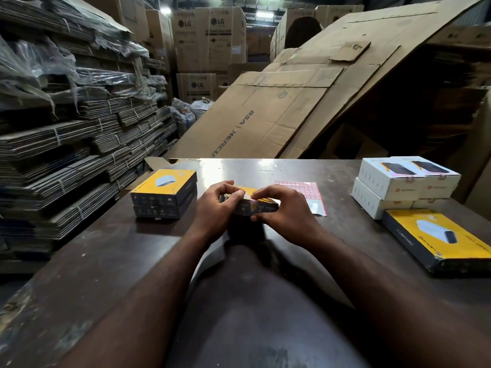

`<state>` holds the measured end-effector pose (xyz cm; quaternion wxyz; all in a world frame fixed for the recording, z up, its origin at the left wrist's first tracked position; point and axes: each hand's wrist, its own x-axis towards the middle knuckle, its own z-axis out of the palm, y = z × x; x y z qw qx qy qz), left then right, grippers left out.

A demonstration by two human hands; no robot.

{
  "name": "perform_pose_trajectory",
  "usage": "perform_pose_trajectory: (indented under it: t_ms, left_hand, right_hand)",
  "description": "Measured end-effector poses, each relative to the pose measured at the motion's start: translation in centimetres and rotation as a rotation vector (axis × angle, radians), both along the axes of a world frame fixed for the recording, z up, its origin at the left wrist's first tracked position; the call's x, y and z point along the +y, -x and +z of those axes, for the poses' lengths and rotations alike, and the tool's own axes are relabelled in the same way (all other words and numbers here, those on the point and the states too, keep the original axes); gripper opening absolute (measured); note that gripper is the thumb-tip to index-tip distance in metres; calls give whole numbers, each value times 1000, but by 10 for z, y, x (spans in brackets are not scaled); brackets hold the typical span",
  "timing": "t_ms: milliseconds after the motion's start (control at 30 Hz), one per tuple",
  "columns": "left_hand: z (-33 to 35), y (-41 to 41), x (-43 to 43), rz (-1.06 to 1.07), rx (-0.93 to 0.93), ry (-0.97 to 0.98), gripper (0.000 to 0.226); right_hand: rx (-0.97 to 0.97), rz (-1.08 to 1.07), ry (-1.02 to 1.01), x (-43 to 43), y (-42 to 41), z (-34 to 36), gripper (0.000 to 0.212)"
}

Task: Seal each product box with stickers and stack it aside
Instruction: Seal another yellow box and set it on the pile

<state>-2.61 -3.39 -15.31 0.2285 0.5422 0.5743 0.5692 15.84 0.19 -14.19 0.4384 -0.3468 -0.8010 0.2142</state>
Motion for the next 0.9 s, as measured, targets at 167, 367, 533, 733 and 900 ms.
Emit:
perform_pose_trajectory:
  t_ms: [167,367,533,733,900]
  left_hand:
    - [-1,0,-1,-19,28,12,35]
    - [0,-3,-2,-17,88,0,31]
    - [0,-3,-3,-17,109,-2,28]
    - [0,-4,-4,-23,131,-17,29]
    - [-1,-3,-3,-25,130,-22,30]
  right_hand:
    - [39,-2,10,3,0,-4,42]
    - [70,20,-4,4,0,-6,41]
    - [65,32,2,6,0,-9,42]
    - [71,35,3,8,-1,-10,44]
    - [81,35,1,7,0,-11,47]
